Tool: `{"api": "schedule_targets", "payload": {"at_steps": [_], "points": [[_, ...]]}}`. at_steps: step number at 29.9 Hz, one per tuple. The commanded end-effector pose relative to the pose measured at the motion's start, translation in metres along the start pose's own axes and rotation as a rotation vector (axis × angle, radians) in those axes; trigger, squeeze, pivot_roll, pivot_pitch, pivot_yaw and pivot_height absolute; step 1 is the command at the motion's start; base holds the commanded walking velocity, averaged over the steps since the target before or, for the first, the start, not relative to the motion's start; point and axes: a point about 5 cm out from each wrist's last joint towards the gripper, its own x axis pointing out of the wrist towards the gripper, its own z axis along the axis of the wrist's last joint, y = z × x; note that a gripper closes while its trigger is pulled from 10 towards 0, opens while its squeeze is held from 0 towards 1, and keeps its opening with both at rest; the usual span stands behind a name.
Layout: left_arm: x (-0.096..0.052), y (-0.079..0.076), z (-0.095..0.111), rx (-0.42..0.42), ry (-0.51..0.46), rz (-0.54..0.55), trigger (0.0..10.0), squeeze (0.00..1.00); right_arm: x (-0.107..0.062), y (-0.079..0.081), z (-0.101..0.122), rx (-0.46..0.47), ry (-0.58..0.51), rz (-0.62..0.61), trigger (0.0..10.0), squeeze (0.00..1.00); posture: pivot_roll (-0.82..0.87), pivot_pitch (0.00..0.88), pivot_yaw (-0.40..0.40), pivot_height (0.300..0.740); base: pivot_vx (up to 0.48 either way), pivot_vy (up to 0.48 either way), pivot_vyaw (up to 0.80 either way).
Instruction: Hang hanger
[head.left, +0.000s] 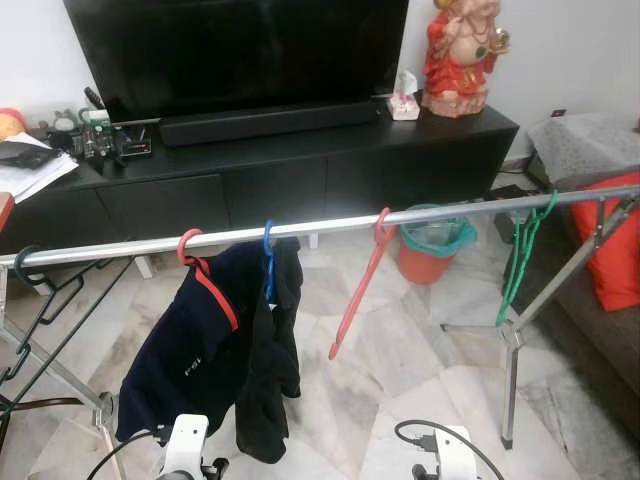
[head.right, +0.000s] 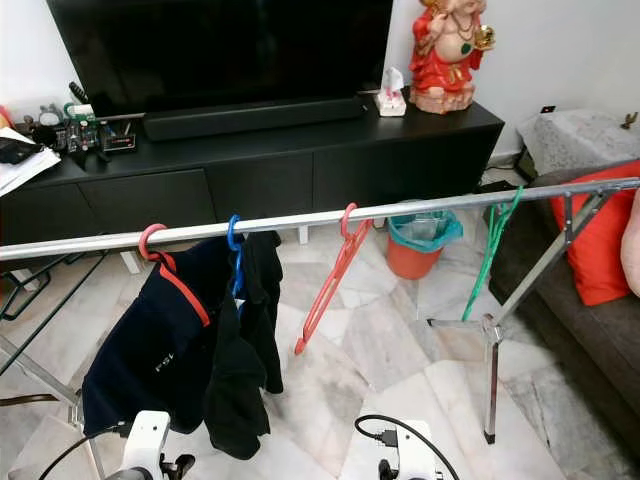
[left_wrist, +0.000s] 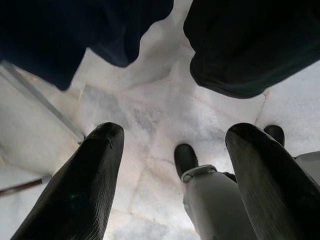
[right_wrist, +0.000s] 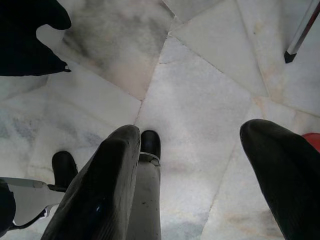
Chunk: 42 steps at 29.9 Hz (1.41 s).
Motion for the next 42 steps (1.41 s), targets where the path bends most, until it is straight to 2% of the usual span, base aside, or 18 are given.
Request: {"api": "schedule_targets", "payload": {"at_steps": [1,3,4,6,8,12,15,17,19,21,24,27,36,42], "points": [[-0.001,0.004,0.001,0.031,-0.018,-0.008,10.0,0.0,0.0,-0.001,0.001,0.01,-0.002,-0.007,10.0,0.0,0.03,0.0,-0.008,0.74,0.0,0.0,0.0],[-0.004,0.012,0.012,0.062,-0.12,-0.021,10.0,0.0,0.0,0.0,0.001,0.017,-0.004,-0.009,10.0,0.0,0.03,0.0,-0.006,0.74,0.0,0.0,0.0],[-0.004,0.012,0.012,0.062,-0.12,-0.021,10.0,0.0,0.0,0.0,0.001,0.017,-0.004,-0.009,10.0,0.0,0.03,0.0,-0.006,0.74,0.0,0.0,0.0],[-0.012,0.02,0.026,0.065,-0.26,-0.037,10.0,0.0,0.0,-0.002,0.001,0.027,-0.004,-0.019,10.0,0.0,0.05,0.0,-0.018,0.74,0.0,0.0,0.0],[-0.015,0.021,0.028,0.07,-0.286,-0.042,10.0,0.0,0.0,-0.002,0.001,0.027,-0.003,-0.021,10.0,0.0,0.06,0.0,-0.021,0.74,0.0,0.0,0.0],[-0.03,0.022,0.04,0.1,-0.424,-0.063,10.0,0.0,0.0,-0.003,0.001,0.051,-0.004,-0.035,10.0,0.0,0.06,0.0,-0.025,0.74,0.0,0.0,0.0],[-0.047,0.018,0.046,0.107,-0.516,-0.092,10.0,0.0,0.0,-0.004,0.001,0.064,-0.006,-0.044,10.0,0.0,0.06,0.0,-0.025,0.74,0.0,0.0,0.0],[-0.054,0.014,0.044,0.1,-0.543,-0.097,10.0,0.0,0.0,-0.005,0.002,0.071,-0.007,-0.049,10.0,0.0,0.06,0.0,-0.027,0.74,0.0,0.0,0.0],[-0.055,0.013,0.043,0.086,-0.547,-0.097,10.0,0.0,0.0,-0.005,0.002,0.069,-0.007,-0.048,10.0,0.0,0.07,0.0,-0.029,0.74,0.0,0.0,0.0],[-0.055,0.015,0.036,0.022,-0.53,-0.047,10.0,0.0,0.0,-0.004,0.002,0.071,-0.009,-0.048,10.0,0.0,0.07,0.0,-0.031,0.74,0.0,0.0,0.0],[-0.051,0.015,0.034,-0.005,-0.498,0.002,10.0,0.0,0.0,-0.004,0.003,0.072,-0.011,-0.046,10.0,0.0,0.06,0.0,-0.03,0.74,0.0,0.0,0.0],[-0.053,0.014,0.038,-0.004,-0.489,0.019,10.0,0.0,0.0,-0.003,0.003,0.074,-0.013,-0.045,10.0,0.0,0.06,0.0,-0.024,0.74,0.0,0.0,0.0],[-0.054,0.02,0.052,-0.014,-0.518,0.054,10.0,0.0,0.0,-0.003,0.004,0.096,-0.027,-0.04,10.0,0.0,0.06,0.0,-0.024,0.74,0.0,-0.371,0.0],[-0.056,0.016,0.058,-0.022,-0.532,0.053,10.0,0.0,0.0,-0.004,0.004,0.091,-0.026,-0.039,10.0,0.0,0.05,0.0,-0.027,0.74,0.0,-0.371,0.0]]}}
